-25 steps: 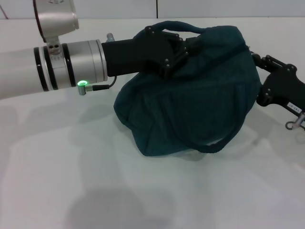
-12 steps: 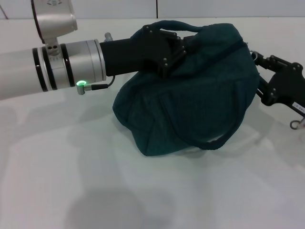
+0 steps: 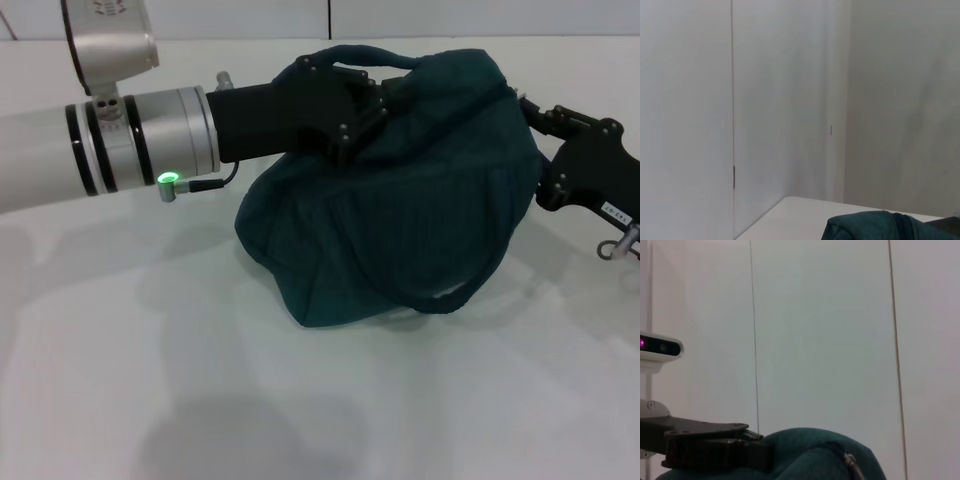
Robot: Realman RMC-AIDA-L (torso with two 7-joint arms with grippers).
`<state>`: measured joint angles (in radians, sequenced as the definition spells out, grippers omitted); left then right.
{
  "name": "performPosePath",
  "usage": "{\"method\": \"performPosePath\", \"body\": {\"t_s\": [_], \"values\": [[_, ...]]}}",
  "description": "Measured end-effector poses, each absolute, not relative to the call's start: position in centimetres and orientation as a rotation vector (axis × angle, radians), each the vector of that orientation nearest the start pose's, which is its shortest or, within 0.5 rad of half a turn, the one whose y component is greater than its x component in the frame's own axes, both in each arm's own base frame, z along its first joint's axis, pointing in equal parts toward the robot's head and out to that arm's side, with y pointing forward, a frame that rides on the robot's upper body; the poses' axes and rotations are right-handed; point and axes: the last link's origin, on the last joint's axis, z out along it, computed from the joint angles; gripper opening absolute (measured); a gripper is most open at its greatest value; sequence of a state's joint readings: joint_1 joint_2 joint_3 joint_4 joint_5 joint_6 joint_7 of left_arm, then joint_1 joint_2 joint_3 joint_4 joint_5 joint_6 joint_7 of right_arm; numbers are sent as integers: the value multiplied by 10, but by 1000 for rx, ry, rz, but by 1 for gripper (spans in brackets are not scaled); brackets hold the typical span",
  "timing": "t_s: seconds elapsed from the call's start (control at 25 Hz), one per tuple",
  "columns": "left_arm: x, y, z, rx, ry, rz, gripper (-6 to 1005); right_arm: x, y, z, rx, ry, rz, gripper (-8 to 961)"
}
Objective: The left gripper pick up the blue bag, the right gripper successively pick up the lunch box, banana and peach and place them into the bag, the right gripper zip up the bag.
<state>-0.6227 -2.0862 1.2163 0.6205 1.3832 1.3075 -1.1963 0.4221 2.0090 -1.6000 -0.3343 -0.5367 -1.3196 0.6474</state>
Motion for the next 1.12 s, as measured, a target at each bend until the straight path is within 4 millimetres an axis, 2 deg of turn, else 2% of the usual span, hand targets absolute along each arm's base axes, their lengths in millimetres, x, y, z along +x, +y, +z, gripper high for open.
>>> {"method": "performPosePath", "body": {"t_s": [0.28,0.48,0.72,1.12], "values": [[-168,367,-39,-2673,-238,-958,47,263,327,-17,-2177,298,1030,235],[-169,368,-38,-2665,-240,-959,47,266,328,-15,-2157,303,1019,76],[-168,369,-37,-2660,-237,-960,46,272,327,-12,-2133,323,1010,159],[-167,370,-36,-2653,-222,-967,47,262,334,-12,-2151,278,1016,253]]}}
